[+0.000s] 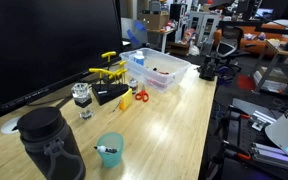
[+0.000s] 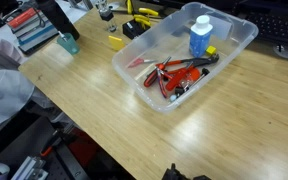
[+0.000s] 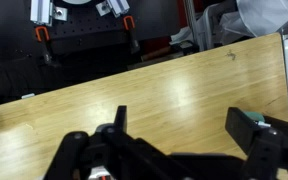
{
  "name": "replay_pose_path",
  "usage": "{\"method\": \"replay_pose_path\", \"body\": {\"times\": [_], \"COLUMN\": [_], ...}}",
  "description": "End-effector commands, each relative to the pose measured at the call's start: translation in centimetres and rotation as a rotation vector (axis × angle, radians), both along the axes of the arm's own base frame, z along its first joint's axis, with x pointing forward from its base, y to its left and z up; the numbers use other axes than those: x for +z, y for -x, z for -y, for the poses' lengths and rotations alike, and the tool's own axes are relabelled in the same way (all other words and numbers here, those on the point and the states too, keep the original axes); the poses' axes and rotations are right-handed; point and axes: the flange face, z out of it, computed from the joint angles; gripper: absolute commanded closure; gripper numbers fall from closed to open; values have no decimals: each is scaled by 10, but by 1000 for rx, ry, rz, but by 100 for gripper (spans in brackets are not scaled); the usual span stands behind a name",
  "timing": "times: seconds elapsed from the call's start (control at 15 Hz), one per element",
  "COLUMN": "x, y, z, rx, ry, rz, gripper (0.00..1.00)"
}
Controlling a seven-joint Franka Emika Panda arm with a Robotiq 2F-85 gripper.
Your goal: Put the scissors inside the plastic container
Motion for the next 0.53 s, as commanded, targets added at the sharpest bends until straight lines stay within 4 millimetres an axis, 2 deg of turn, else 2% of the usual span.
{"method": "replay_pose_path", "body": {"times": [0.0, 0.27, 0.47], "x": [1, -1, -16], "y": [0, -2, -18], "z": [0, 0, 0], "rx": [0, 4, 31], "ry": [0, -6, -58], "rz": [-1, -3, -29], "gripper": [0, 0, 0]}}
